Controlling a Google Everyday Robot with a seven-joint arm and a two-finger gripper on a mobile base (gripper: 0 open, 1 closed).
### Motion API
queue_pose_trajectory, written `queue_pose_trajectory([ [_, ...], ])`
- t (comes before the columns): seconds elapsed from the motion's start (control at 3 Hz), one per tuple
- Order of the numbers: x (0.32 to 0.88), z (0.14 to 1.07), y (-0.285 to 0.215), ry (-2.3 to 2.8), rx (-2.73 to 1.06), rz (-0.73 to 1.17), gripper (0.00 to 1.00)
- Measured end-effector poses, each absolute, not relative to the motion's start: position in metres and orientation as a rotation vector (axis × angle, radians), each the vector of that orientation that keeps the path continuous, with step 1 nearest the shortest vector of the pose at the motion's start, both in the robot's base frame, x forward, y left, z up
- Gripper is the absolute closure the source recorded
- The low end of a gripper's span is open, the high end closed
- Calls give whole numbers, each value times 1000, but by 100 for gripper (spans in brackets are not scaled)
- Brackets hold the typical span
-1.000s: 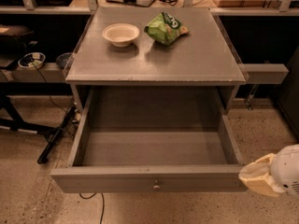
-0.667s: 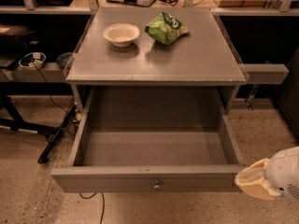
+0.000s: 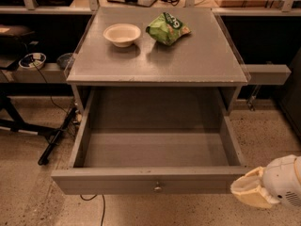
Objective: Close top drawer
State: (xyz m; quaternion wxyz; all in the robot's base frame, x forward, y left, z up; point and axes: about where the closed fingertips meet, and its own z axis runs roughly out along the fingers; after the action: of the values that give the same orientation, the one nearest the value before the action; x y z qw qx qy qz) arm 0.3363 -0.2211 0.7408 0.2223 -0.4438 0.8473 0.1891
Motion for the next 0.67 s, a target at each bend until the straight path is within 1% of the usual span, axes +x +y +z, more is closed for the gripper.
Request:
queue_pose_trajectory([
  [0.67,334,730,-215,2270,-1219,657,100],
])
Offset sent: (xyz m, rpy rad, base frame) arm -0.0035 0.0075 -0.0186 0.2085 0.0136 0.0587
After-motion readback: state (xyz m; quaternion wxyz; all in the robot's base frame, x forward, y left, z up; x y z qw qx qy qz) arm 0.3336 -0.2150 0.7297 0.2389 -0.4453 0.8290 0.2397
